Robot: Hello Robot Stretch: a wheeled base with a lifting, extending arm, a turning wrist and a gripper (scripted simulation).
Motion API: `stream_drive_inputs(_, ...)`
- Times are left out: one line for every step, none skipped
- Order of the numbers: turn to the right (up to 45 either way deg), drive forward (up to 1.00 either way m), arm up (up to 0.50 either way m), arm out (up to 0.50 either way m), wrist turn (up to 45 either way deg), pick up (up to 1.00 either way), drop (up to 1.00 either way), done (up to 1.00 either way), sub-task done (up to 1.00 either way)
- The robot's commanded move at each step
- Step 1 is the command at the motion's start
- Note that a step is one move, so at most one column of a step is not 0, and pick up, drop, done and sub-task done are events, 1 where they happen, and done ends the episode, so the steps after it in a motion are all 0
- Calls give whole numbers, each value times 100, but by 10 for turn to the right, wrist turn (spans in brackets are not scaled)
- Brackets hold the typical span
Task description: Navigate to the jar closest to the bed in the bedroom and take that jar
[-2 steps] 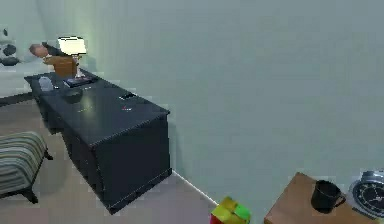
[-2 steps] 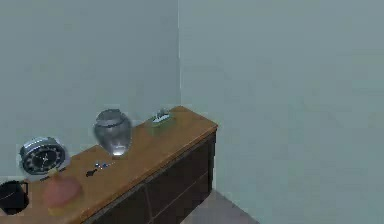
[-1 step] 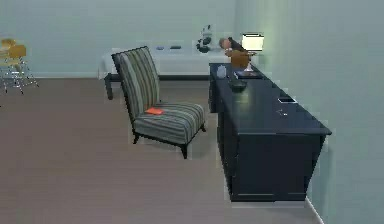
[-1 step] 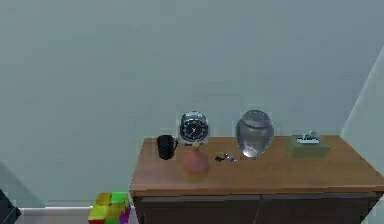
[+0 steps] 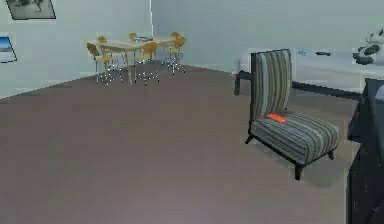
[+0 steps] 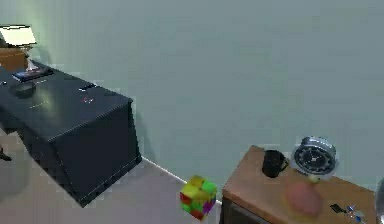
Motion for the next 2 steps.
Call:
stream_drive_inputs(0,100,0,0,0,0,0,0,0)
stream_drive_inputs(0,100,0,0,0,0,0,0,0)
